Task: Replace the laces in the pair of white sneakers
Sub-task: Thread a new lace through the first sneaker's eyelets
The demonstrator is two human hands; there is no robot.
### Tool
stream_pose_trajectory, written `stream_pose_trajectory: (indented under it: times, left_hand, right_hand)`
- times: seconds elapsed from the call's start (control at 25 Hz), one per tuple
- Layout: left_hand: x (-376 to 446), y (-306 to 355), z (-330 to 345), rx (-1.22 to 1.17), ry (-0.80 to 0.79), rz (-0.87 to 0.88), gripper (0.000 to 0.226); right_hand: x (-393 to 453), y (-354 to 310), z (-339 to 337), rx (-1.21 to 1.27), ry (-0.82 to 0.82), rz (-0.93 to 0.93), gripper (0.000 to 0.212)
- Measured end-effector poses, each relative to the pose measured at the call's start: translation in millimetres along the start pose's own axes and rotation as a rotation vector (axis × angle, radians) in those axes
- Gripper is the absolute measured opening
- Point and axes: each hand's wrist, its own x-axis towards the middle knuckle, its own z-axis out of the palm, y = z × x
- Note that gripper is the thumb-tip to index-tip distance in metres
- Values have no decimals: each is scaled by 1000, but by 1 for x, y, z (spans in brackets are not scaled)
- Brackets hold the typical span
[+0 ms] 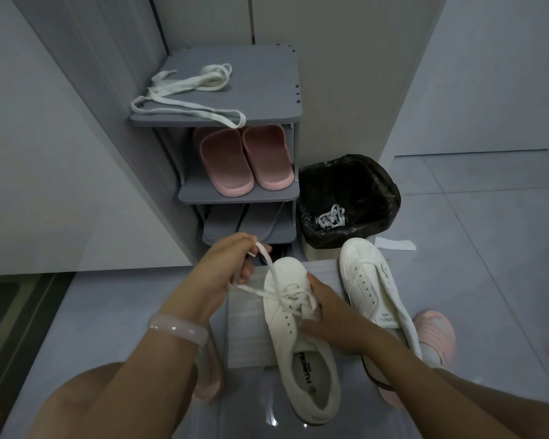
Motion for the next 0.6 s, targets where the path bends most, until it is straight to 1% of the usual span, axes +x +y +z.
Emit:
stream_pose_trajectory:
  times: [0.08,0.12,0.16,0.2,0.24,0.28,0.32,0.36,0.4,0.44,0.52,0.56,0.6]
  left_hand:
    - [-2,-12,13,17,-93,-126,30]
    - [-1,-18,17,115,-124,-176,28]
    - [0,-25,18,330,-148,-196,26]
    - [0,-31,20,641,-176,-176,25]
    - [-1,-37,22,924,-225,-140,29]
    - [-5,-42,27,1105,-300,-87,36]
    - [-9,-48,33,1176,-372,-83,41]
    - [-13,-54,38,1197,-412,-116,43]
    - [-16,-59,42,1220,-410,-127,44]
    - [-15,-62,44,1233,-391,-115,43]
    - [-9,-66,40,1218,-352,-99,37]
    - [-7,-66,38,1213,-326,-87,35]
    - [-5,-65,37,1213,-295,-66,34]
  right_hand:
    - [2,0,-2,-34,237,8,44]
    - [3,0,-3,-58,326,-11,23]
    - [3,-2,-4,-94,362,-34,7]
    - [4,-3,-3,-140,355,-49,11]
    - [6,-1,0,-178,340,-51,21]
    - [7,-1,2,-192,349,-47,26]
    - [9,-2,3,-180,375,-38,27]
    - [10,-2,4,-127,396,-14,27]
    - [11,-3,4,-11,405,18,26]
    - [11,-5,3,176,377,64,22]
    - [8,-10,-1,618,255,170,16]
    - [6,-13,-4,782,206,217,16]
    - [5,-14,-7,869,175,245,16]
